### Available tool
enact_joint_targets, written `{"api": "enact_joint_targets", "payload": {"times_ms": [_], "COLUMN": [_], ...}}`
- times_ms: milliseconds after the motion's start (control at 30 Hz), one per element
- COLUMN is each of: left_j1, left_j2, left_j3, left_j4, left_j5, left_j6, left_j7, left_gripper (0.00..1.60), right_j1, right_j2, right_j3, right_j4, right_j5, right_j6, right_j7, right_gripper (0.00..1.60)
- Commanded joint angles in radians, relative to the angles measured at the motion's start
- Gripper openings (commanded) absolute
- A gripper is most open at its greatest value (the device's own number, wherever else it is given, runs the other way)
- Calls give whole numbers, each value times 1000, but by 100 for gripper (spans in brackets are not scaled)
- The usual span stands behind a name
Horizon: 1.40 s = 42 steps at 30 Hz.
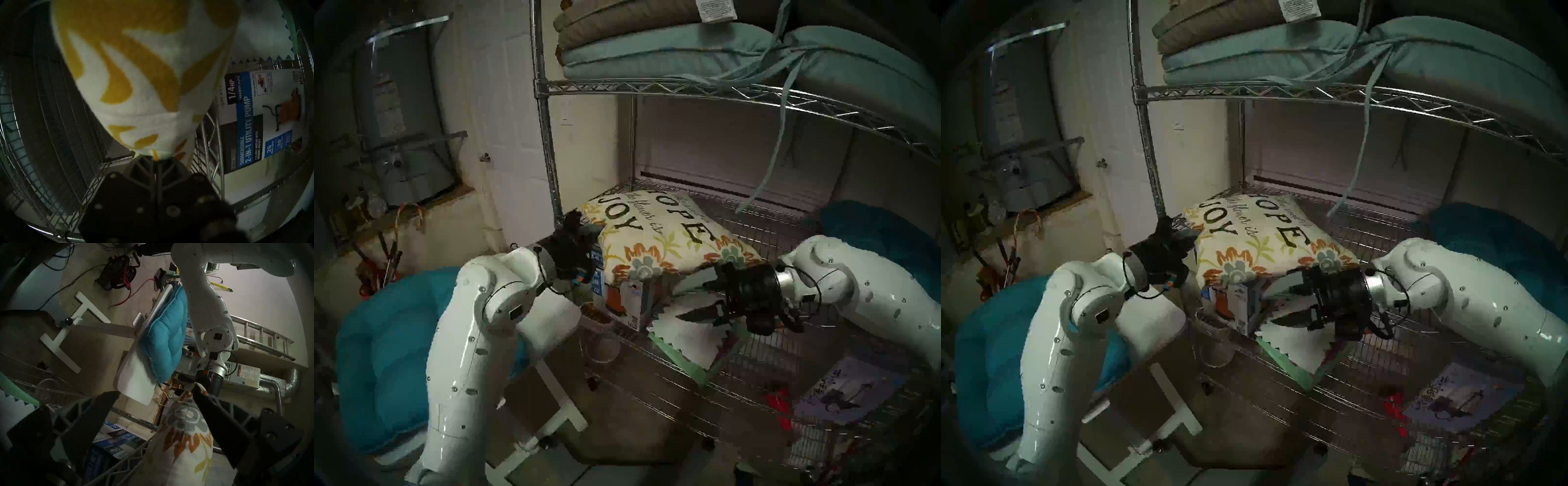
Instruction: Take cushion off the shelf
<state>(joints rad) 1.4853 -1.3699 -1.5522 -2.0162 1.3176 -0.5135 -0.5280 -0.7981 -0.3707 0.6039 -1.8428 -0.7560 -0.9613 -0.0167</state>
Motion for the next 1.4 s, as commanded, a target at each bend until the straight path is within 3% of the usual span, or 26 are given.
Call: {"api": "enact_joint_targets", "payload": {"times_ms": [0,800,1367], "left_j1": [2,32,111], "left_j2": [8,15,31], "left_j3": [-28,-113,-216], "left_j4": [-50,-137,-266], "left_j5": [-16,-64,-139], "left_j6": [-8,-9,-16], "left_j7": [21,6,-46], "left_gripper": [0,0,0], "right_j1": [24,33,43], "right_j2": [-21,-62,-90], "right_j3": [6,3,-5], "right_j4": [-1,37,69], "right_j5": [7,10,8], "right_j6": [1,1,1], "right_j7": [10,33,57], "right_gripper": [160,160,160]}}
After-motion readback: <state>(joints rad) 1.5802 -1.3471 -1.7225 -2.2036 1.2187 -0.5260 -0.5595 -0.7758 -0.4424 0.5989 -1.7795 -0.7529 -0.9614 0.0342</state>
